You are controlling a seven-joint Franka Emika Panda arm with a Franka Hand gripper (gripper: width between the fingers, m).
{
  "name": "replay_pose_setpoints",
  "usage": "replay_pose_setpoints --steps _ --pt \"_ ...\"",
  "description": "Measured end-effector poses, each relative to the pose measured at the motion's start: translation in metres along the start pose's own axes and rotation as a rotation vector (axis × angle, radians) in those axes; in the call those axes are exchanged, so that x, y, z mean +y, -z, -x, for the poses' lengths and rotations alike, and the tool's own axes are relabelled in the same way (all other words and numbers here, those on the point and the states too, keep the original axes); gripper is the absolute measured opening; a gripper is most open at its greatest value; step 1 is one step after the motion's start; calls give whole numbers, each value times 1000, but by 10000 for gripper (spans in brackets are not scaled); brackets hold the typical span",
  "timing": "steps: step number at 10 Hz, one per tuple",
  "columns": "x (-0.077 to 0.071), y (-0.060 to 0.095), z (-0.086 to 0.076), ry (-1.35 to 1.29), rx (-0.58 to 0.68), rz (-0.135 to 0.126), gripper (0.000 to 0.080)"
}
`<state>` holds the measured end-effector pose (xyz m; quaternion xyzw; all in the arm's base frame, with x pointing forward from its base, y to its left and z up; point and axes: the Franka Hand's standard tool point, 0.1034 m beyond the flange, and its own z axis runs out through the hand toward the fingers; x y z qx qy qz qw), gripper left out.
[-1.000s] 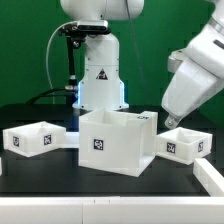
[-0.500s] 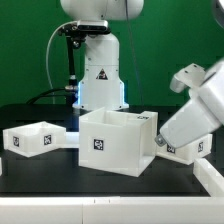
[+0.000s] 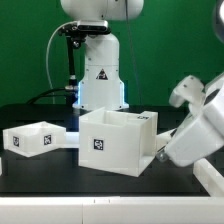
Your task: Assemble drawer
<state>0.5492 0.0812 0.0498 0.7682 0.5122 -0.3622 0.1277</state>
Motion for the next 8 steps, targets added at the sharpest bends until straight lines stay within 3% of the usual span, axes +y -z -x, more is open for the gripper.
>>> replay_pose_setpoints --steps 1,2,6,8 --pt "10 3 2 66 20 65 650" --pt "14 4 2 118 47 112 650" --pt "10 2 4 120 50 107 650" --pt "25 6 10 84 123 196 650"
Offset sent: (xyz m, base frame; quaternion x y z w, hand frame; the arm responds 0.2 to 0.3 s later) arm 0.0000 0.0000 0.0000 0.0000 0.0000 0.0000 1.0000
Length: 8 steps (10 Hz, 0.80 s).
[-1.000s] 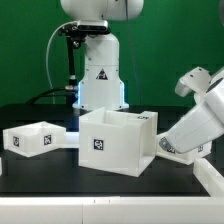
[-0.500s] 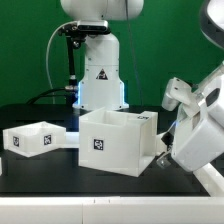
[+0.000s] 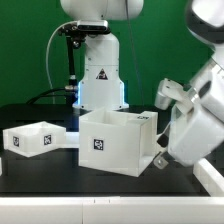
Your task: Assemble drawer
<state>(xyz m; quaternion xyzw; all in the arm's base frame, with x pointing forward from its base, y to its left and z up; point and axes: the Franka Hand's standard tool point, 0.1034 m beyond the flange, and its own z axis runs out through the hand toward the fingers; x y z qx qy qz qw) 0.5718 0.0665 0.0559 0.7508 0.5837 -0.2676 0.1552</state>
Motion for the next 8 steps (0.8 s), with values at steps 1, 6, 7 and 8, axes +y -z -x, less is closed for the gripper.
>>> replay_pose_setpoints --steps 1,6,7,8 --pt "1 4 8 -75 16 68 650" --pt "-7 -4 4 -103 -97 5 650" --pt "-8 -7 1 -176 -88 19 650" --pt "-11 -12 1 -242 -91 10 650"
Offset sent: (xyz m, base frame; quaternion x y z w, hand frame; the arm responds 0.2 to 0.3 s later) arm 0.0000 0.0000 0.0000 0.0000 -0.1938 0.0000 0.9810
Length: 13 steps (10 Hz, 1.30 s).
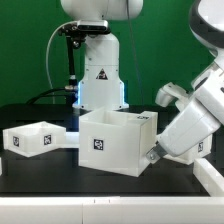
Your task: Assemble drawer
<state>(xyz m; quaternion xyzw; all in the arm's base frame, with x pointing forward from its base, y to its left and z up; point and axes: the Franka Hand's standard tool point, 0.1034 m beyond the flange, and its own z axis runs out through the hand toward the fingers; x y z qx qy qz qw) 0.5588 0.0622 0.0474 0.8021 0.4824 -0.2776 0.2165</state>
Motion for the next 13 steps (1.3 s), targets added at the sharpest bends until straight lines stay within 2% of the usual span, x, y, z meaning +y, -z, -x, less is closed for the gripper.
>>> replay_pose_setpoints --steps 1,2,3,4,6,7,8,10,13 --pt "2 -8 2 -41 -40 -17 650" --pt "9 -9 3 -42 -48 -24 650" --pt "8 -9 7 -39 -95 -37 650" --pt "4 -10 2 -29 -125 -43 650" --pt "7 -10 -1 -29 -105 -36 650" --pt "7 -14 -1 -45 -113 -23 650" --pt "7 -20 3 -51 -124 -25 650" --pt "11 -20 10 -78 -140 -23 650" --pt "9 -21 10 -83 -141 -24 650"
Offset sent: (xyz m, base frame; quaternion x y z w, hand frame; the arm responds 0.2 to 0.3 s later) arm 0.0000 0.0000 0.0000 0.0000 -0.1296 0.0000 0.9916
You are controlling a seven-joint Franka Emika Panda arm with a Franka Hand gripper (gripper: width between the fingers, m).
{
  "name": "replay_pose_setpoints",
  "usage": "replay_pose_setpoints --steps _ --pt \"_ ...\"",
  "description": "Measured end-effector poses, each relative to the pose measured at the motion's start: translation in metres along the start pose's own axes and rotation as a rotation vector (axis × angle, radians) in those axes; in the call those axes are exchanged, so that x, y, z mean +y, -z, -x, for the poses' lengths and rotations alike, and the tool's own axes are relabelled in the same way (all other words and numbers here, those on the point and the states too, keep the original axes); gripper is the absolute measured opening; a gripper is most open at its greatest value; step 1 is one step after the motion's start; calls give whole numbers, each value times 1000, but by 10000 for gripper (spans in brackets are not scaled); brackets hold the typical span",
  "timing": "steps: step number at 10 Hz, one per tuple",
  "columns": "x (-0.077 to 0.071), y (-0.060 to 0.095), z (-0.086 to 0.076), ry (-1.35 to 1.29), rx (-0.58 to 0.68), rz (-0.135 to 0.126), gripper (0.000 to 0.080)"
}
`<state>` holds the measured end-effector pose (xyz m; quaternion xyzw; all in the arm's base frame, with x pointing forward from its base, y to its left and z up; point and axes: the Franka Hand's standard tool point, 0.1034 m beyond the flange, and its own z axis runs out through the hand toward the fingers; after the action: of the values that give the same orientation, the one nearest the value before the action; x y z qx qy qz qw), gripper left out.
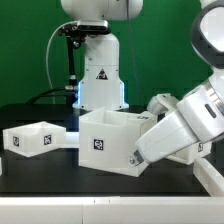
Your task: Assemble drawer
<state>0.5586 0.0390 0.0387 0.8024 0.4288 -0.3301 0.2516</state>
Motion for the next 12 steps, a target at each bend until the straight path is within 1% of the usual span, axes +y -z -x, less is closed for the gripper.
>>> replay_pose_setpoints --steps 3,6,7,8,10,11,12 --pt "0 0 0 0 -1 0 650" --pt "9 -4 14 21 -22 -5 650" --pt "10 -9 16 33 -25 -7 650" --pt "8 -13 16 33 -29 -9 650" --pt "7 -12 15 36 -26 -9 650" --pt "7 -12 15 36 -27 -9 543" --pt "7 -13 15 37 -27 -9 404"
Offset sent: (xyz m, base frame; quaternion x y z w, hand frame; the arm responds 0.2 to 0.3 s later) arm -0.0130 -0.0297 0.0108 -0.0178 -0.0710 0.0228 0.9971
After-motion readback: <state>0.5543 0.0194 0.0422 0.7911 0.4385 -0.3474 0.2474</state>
